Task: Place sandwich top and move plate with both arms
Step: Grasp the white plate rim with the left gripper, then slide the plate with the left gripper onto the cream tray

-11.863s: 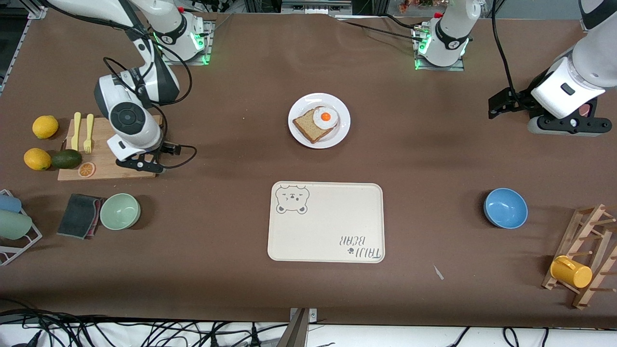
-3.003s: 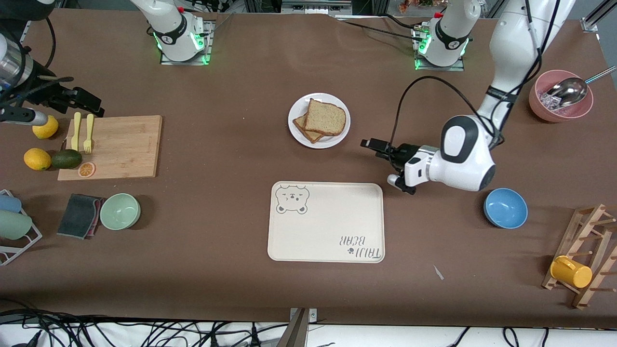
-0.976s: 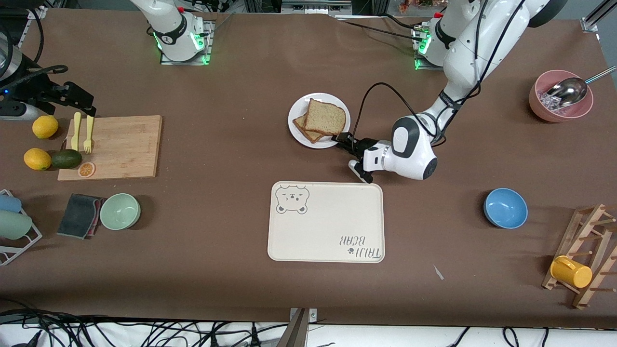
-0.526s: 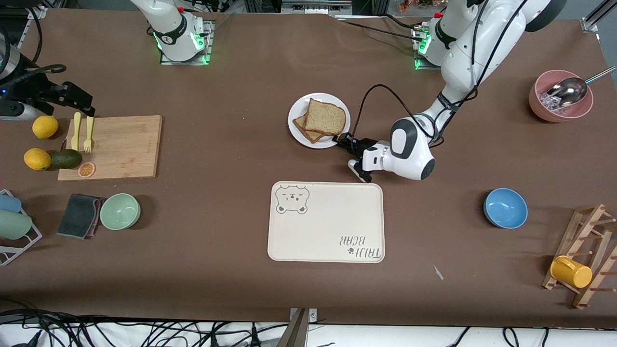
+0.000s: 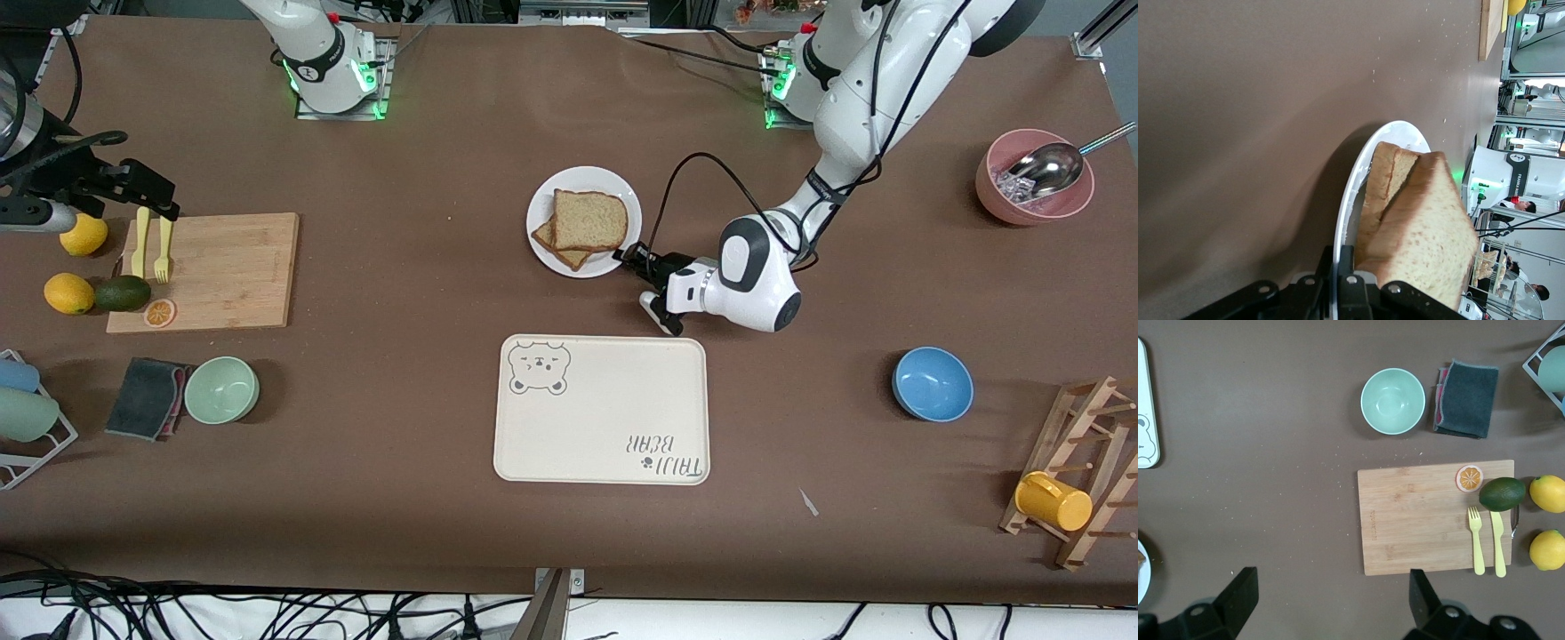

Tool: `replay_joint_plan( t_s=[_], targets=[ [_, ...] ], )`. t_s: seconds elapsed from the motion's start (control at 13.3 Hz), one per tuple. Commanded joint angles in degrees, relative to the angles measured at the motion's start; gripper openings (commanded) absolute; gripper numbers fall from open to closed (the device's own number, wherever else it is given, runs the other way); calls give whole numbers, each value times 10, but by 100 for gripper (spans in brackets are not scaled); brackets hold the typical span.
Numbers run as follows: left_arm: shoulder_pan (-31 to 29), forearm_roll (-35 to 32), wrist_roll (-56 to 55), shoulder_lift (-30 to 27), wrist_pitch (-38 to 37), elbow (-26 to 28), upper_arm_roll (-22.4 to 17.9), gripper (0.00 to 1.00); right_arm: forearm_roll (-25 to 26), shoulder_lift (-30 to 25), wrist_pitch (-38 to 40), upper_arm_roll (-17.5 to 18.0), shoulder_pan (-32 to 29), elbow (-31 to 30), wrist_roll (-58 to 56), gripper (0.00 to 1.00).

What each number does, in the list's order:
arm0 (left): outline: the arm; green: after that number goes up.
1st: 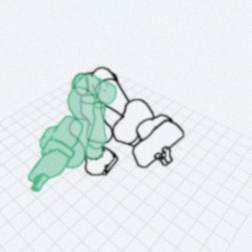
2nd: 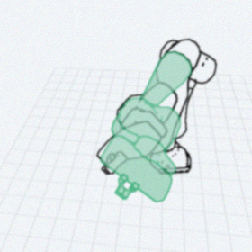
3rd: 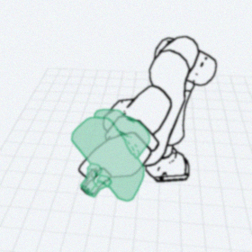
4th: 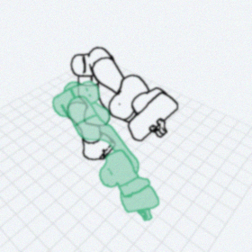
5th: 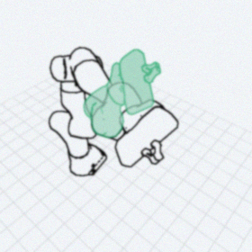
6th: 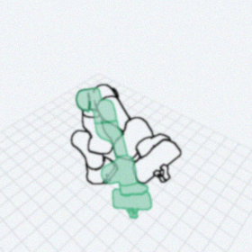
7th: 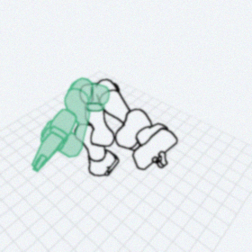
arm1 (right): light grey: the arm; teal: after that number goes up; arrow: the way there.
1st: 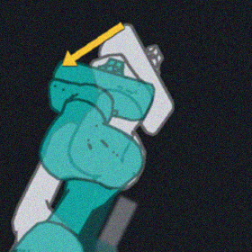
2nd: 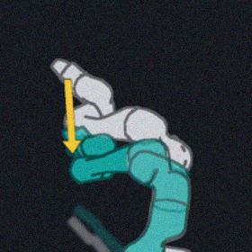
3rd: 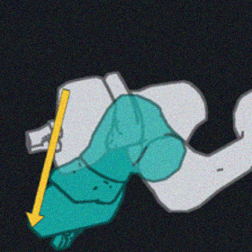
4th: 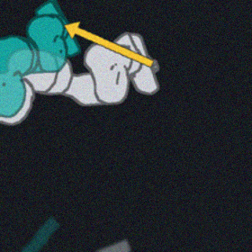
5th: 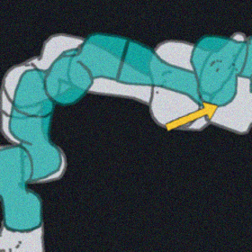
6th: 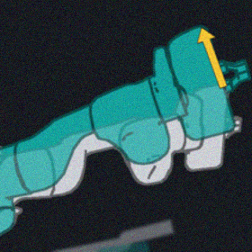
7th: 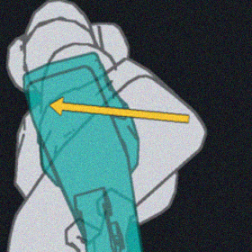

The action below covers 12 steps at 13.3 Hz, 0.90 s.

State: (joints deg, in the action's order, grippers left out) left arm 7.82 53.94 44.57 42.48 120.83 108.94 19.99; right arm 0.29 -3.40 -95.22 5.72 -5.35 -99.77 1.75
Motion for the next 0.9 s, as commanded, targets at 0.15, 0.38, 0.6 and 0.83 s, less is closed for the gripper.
replay_joint_plan(
  t_s=[0.15, 0.38, 0.6, 0.83],
  targets=[
    [-12, 18, 2, -42, -36, 0, -3, 0, -4, 8, 15, 0, -1, 16, -3, 100],
    [-29, 22, 8, -49, -70, -11, -2, 0, -4, 11, 14, 0, -1, 17, 4, 100],
    [-39, 26, -1, -41, -74, -61, -3, 0, -5, 11, 14, -1, -2, 17, 6, 100],
    [-49, 28, -44, -10, -71, -132, -8, 0, -15, 11, 15, 0, -1, 16, 7, 100]
  ],
)
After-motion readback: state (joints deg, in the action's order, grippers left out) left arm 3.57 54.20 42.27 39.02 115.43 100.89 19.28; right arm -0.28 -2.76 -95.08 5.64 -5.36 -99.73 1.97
